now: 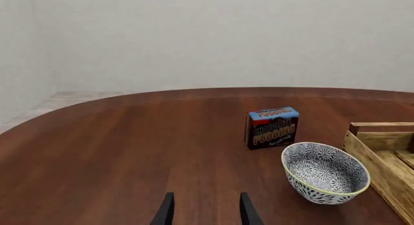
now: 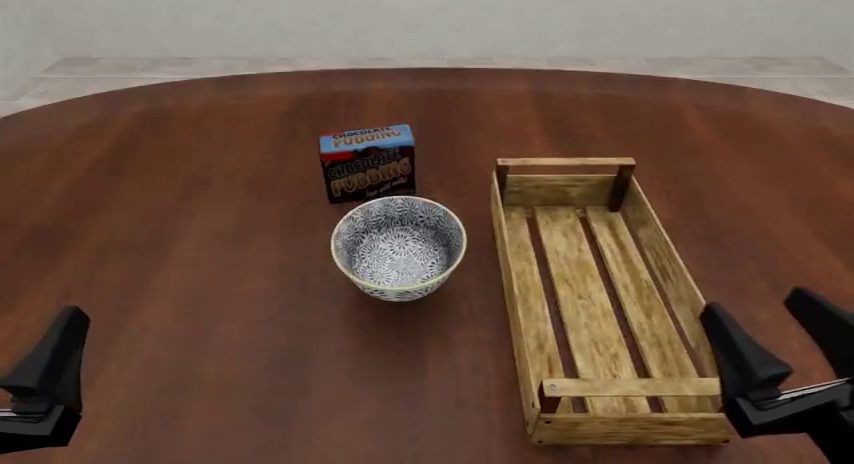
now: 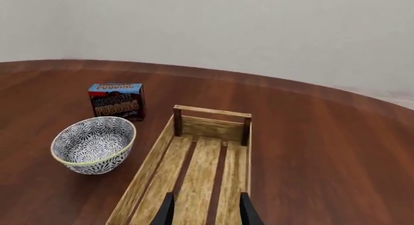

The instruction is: Pick up the bowl on the left and put it in the tray.

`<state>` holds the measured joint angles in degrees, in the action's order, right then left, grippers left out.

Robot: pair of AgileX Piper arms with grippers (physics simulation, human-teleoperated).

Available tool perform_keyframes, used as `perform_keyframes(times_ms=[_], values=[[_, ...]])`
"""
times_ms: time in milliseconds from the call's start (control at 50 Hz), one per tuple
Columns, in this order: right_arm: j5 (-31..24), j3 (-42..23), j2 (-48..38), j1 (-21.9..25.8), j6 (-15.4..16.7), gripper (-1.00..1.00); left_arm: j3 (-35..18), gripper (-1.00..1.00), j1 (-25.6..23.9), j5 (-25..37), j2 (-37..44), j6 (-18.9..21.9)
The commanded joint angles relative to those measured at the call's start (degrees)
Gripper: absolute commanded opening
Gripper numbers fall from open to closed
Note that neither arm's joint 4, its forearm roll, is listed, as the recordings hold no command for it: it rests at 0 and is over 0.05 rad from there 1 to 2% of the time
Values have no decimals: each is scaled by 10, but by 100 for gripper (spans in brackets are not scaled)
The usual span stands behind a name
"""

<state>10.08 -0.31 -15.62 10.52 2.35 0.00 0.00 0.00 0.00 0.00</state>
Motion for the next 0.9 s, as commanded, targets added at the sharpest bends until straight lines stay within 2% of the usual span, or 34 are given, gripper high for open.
perform_keyframes(times_ms=[20, 260, 340, 500, 720, 780, 800, 900], values=[[34, -6, -47, 7, -6, 100, 0, 100, 0, 0, 0, 0], [67, -6, -87, 33, 11, 100, 0, 100, 0, 0, 0, 0], [60, -13, -84, 37, 1, 100, 0, 100, 0, 0, 0, 0], [82, -13, -110, 53, 18, 100, 0, 100, 0, 0, 0, 0], [94, -25, -145, 72, 15, 100, 0, 100, 0, 0, 0, 0], [90, -34, -147, 68, 7, 100, 0, 100, 0, 0, 0, 0], [85, -39, -147, 64, -11, 100, 0, 100, 0, 0, 0, 0], [66, -62, -160, 81, -5, 100, 0, 100, 0, 0, 0, 0]])
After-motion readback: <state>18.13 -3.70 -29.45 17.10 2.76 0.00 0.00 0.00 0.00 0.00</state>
